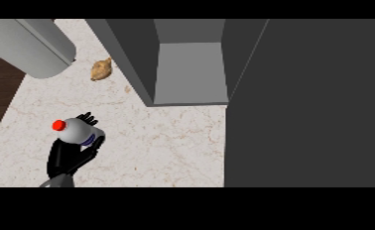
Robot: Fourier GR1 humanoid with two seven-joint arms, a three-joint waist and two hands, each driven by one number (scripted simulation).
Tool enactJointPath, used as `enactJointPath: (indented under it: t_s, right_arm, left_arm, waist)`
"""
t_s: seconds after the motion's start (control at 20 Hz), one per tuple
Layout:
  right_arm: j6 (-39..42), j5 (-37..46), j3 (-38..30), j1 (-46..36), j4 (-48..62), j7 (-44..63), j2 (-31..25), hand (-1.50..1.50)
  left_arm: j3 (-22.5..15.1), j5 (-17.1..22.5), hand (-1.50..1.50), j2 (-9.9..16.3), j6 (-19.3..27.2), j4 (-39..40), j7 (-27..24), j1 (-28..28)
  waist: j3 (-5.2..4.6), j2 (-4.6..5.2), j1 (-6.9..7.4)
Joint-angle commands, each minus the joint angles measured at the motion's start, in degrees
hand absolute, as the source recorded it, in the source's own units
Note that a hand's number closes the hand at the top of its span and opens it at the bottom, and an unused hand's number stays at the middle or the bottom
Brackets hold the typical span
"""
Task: Pick up the bottled water, place it into the cabinet and close the cabinet
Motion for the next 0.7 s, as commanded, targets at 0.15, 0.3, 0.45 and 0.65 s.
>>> enactJointPath:
  t_s: [0.15, 0.3, 0.45, 0.65]
  right_arm:
    - [-0.1, -1.6, 0.5, 2.1, -6.0, 1.5, 0.5, -1.5]
    - [0.6, -3.8, -1.1, 2.2, -3.9, 0.2, 0.0, -1.5]
    - [0.4, -3.5, -1.3, 1.9, -4.7, 1.0, -0.1, -1.5]
    - [0.7, -4.7, -2.7, 0.6, -2.5, 0.0, 0.2, -1.5]
  left_arm:
    - [2.0, 2.9, 1.5, 1.7, -5.4, 7.2, -2.5, -4.2]
    - [2.0, 2.8, 1.5, 0.8, -6.1, 9.8, -5.6, -5.3]
    - [1.7, 2.8, 1.5, 2.3, -6.3, 10.1, -4.8, -6.9]
    - [-1.9, 0.0, 1.5, -3.8, -3.6, 8.5, -10.0, -4.1]
  waist:
    - [0.02, -0.06, 0.17]
    - [-0.02, 0.04, -0.23]
    - [0.02, 0.0, 0.06]
    - [0.07, -0.1, 0.41]
